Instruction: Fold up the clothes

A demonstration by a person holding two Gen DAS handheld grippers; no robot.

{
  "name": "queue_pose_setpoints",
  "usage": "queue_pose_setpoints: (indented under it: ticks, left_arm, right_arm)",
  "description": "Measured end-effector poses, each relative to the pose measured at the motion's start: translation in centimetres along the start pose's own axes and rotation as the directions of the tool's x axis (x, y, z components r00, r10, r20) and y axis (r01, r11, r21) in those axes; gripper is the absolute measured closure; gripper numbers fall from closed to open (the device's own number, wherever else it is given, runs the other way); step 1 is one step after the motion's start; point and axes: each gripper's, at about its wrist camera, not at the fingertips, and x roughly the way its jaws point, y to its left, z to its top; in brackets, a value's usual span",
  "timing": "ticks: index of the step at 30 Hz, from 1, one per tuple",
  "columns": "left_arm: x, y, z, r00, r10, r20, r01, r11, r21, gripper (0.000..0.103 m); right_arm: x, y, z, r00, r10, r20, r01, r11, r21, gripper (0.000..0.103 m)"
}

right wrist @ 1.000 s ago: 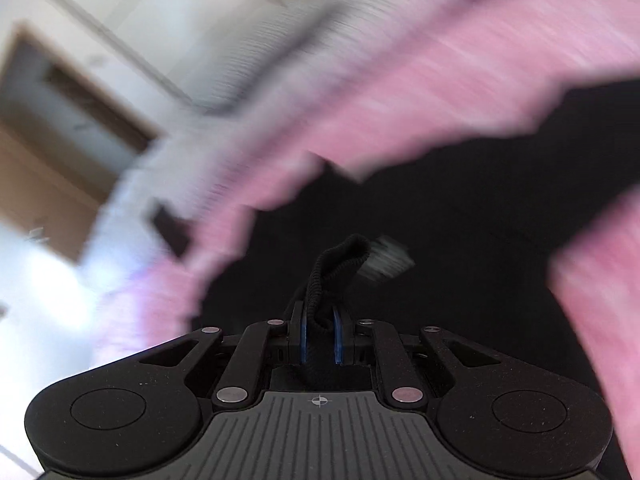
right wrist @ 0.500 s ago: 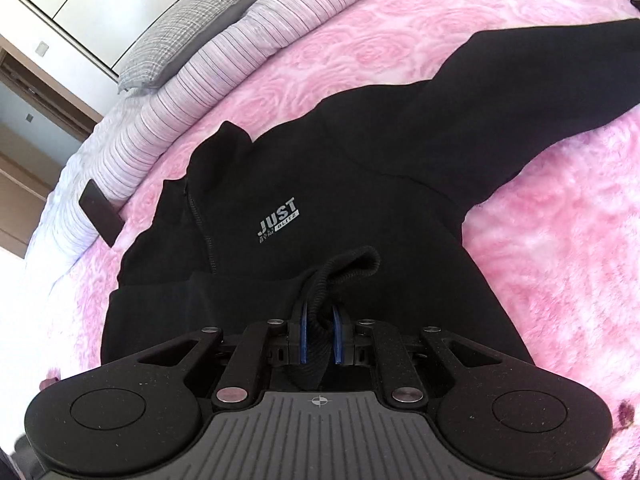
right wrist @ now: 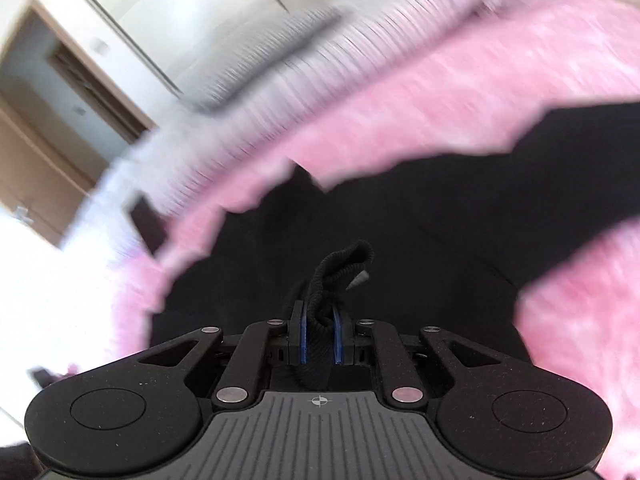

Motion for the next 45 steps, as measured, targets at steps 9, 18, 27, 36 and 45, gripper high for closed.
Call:
queue_pose_setpoints:
  ticks: [9,18,27,36,45]
  left_arm:
    - [0.1,-0.1,0.5,1.0,0.006,-0.005,-0.006,1.0,0.028,0.078]
    - [-4.5,-2.1,2.0,0.998,-0.016,0.066,0.013,0.999,0.046,0.079]
    - [-7.7,-12.3,3.5,0.974,-0.205,0.095,0.192,0.973,0.125,0.079]
    - [-10.1,-22.4,6.5,0.986,-0.15,0.069,0.137,0.977,0.165,0.077]
    - [-9.2,-32.5,9.3,0.997,-0.061,-0.05,0.069,0.981,0.183,0.076]
  right_arm:
    - [0.7,-1.5,-0.6,0.999,-0.02,0.037,0.02,1.0,0.003,0.091]
    - [-2.4,-3.6,-1.2,0.986,-0.165,0.035,0.161,0.982,0.095,0.064]
    - [-7.1,-6.8,-0.2,0.96,-0.269,0.083,0.245,0.944,0.222,0.055]
    - [-12.1,-23.7,7.4,0.891,-0.373,0.259,0.233,0.866,0.443,0.055]
    - [-11.8,-41.5,14.5,0.874,-0.343,0.344,0.068,0.788,0.612,0.055]
